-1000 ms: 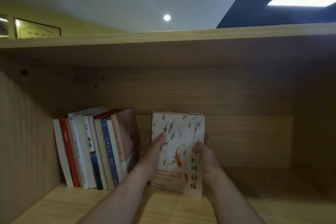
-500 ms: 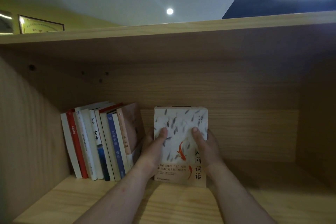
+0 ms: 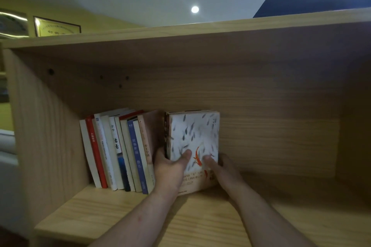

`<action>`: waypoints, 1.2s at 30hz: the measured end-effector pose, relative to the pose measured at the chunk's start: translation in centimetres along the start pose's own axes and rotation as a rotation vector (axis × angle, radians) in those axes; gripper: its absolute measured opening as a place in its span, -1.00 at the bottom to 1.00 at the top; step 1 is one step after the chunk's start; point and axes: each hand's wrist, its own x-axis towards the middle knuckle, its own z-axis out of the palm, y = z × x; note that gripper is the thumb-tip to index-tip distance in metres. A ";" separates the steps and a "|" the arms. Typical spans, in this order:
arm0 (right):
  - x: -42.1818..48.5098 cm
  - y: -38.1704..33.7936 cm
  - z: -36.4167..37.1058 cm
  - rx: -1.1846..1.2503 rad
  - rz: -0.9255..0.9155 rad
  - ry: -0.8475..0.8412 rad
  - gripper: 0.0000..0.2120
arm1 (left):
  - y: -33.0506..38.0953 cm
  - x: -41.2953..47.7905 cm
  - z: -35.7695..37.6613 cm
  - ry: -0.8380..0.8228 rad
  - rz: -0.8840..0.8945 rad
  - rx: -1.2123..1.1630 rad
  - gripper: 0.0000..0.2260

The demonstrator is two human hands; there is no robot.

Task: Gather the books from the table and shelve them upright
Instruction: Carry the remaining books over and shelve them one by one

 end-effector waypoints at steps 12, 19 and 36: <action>0.0 0.5 2.1 -0.242 -0.122 -0.214 -0.46 | 0.3 -1.8 0.0 0.192 0.055 0.217 -0.48; -0.6 -0.7 2.9 -0.389 -0.134 -0.062 -0.55 | 4.8 -2.5 -6.9 -0.142 0.425 1.202 -0.38; -1.3 -0.8 8.3 -0.491 -0.179 -0.419 0.24 | 8.1 6.2 -10.8 -0.042 0.794 1.084 -0.45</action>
